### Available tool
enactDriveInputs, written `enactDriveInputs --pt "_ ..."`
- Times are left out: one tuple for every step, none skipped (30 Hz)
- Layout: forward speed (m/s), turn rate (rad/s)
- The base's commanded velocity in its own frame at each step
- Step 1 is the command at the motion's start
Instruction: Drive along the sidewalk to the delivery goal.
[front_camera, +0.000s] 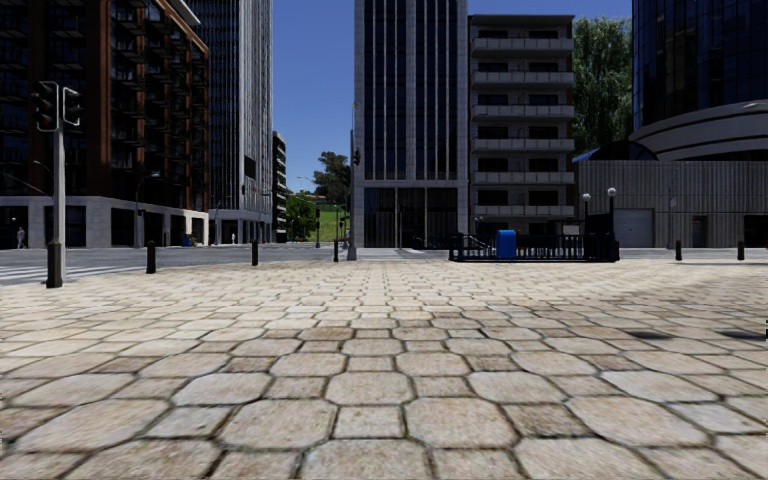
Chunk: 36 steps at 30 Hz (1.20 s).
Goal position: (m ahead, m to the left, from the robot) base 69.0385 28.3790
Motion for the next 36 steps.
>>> enactDriveInputs --pt "2.0 0.0" --pt "2.0 0.0" --pt "2.0 0.0" --pt "2.0 0.0" --pt "2.0 0.0" --pt "2.0 0.0" --pt "2.0 0.0" --pt "2.0 0.0" --pt "2.0 0.0" --pt "2.0 0.0" --pt "2.0 0.0" --pt "2.0 0.0" --pt "2.0 0.0" --pt "2.0 0.0" --pt "2.0 0.0" --pt "2.0 0.0" --pt "2.0 0.0" --pt "2.0 0.0" --pt "2.0 0.0" --pt "2.0 0.0" --pt "2.0 0.0" --pt "2.0 0.0" --pt "2.0 0.0" --pt "2.0 0.0" --pt "2.0 0.0" --pt "2.0 0.0" --pt "2.0 0.0" --pt "2.0 0.0" --pt "2.0 0.0" --pt "2.0 0.0" --pt "2.0 0.05" --pt "2.0 0.09" --pt "2.0 0.12" --pt "2.0 0.12" --pt "2.0 0.31" --pt "2.0 0.31"
